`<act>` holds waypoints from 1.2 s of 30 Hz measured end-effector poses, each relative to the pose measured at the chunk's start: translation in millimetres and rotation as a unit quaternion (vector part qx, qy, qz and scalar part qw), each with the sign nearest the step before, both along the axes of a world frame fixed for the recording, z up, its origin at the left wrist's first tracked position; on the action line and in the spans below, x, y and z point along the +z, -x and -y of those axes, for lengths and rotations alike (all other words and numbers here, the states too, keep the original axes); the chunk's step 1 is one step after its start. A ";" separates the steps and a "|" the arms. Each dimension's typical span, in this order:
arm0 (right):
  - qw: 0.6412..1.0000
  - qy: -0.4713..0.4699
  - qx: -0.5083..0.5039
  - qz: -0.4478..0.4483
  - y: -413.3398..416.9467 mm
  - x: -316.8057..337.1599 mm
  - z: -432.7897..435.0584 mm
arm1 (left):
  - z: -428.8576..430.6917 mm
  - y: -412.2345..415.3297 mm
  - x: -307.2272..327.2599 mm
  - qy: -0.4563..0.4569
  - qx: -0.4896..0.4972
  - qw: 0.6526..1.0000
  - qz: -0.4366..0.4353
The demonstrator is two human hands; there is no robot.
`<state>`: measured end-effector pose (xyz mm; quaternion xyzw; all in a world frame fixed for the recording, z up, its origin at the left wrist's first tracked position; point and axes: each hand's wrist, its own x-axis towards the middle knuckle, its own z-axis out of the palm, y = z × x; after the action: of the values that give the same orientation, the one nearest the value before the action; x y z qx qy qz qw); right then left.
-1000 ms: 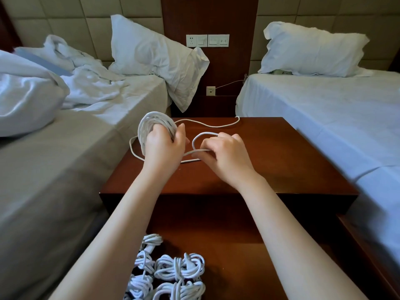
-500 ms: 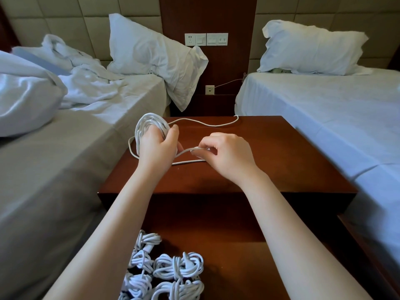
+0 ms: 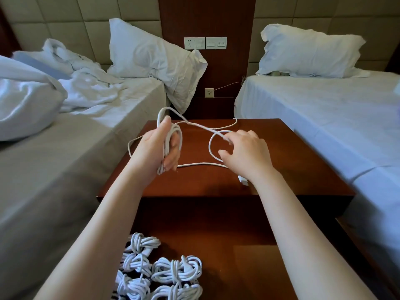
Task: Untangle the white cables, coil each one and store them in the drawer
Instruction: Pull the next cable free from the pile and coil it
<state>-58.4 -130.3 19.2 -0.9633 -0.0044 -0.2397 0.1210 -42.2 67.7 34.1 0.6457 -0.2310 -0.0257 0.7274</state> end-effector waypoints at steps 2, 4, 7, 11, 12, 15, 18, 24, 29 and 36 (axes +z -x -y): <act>0.997 -0.058 0.037 0.017 1.1 5.0 4.8 | -0.3 2.1 -0.3 -0.049 -0.062 0.997 -0.011; 0.990 -0.110 0.076 0.042 1.8 9.3 5.6 | -0.3 4.4 0.9 -0.096 -0.103 0.990 -0.020; 0.975 -0.148 0.130 0.102 2.4 12.4 0.7 | 1.2 9.8 2.2 -0.147 -0.147 0.978 -0.024; 0.932 -0.216 0.266 0.117 6.7 19.8 -13.8 | 5.3 14.6 3.8 -0.207 -0.183 0.960 -0.032; 0.922 -0.232 0.292 0.100 8.8 21.5 -16.4 | 5.5 15.0 4.0 -0.211 -0.192 0.958 -0.033; 0.902 -0.278 0.328 0.023 14.6 22.8 -19.9 | 3.0 14.0 3.3 -0.201 -0.209 0.956 -0.043; 0.906 -0.269 0.325 -0.034 13.5 18.4 -22.1 | 0.1 13.4 3.8 -0.173 -0.242 0.954 -0.047; 0.884 -0.303 0.349 -0.066 10.8 14.0 -30.0 | 5.2 14.6 8.1 -0.134 -0.202 0.968 -0.069; 0.903 -0.281 0.325 0.021 2.3 4.4 -34.1 | 14.2 16.1 11.2 -0.088 -0.141 0.977 -0.131; 0.908 -0.329 0.244 0.084 0.3 -8.3 -40.7 | 24.9 10.6 5.6 -0.105 0.072 0.983 -0.131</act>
<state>-58.8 -89.6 10.9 -0.8142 -0.1699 -0.2702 0.4850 -52.8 42.9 39.7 0.7242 -0.0828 -0.0822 0.6796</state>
